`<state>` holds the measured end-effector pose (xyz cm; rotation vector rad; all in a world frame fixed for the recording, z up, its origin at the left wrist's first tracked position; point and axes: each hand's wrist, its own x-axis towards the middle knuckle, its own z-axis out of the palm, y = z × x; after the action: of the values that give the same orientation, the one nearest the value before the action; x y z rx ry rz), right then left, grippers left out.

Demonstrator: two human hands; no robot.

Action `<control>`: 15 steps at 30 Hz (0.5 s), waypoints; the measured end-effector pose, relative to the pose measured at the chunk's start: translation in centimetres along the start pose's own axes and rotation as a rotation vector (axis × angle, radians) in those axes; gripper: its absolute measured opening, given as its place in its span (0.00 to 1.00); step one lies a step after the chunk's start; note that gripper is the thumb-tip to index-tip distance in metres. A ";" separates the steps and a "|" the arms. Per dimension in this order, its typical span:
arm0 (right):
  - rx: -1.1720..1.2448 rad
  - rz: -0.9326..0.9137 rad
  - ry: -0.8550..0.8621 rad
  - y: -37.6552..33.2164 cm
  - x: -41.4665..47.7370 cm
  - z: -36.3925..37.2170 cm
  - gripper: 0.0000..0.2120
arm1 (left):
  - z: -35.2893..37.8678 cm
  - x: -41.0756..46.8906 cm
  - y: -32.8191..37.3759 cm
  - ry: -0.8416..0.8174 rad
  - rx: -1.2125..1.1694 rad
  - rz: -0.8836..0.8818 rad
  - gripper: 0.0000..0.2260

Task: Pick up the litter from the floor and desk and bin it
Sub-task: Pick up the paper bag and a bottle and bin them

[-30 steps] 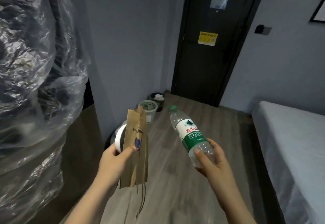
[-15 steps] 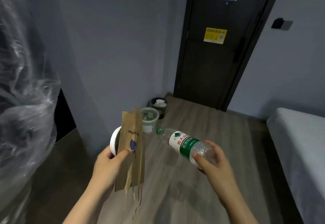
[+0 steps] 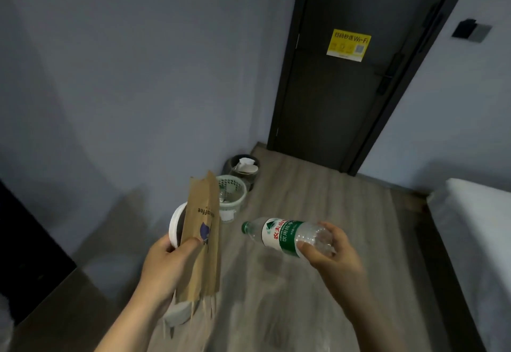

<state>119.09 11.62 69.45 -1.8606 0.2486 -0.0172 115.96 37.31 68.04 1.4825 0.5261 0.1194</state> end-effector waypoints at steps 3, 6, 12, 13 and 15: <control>-0.073 -0.009 -0.045 -0.6 4.4 1.6 0.25 | 0.8 4.7 0.2 0.019 -0.017 -0.026 0.05; -0.105 -0.035 -0.090 -0.9 9.8 3.3 0.27 | 2.2 10.0 0.9 0.045 0.003 -0.019 0.03; -0.125 -0.071 -0.146 -2.6 22.5 6.1 0.25 | 6.4 19.9 4.4 0.088 0.054 -0.004 0.04; -0.126 -0.072 -0.156 -2.9 24.5 6.3 0.25 | 7.1 21.6 5.0 0.109 0.081 0.012 0.03; -0.135 -0.077 -0.178 -3.5 28.5 6.9 0.27 | 8.6 24.6 6.2 0.138 0.133 0.045 0.03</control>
<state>148.43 13.97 67.43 -1.9917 0.0557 0.1138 142.66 39.70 67.51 1.6243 0.6214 0.2267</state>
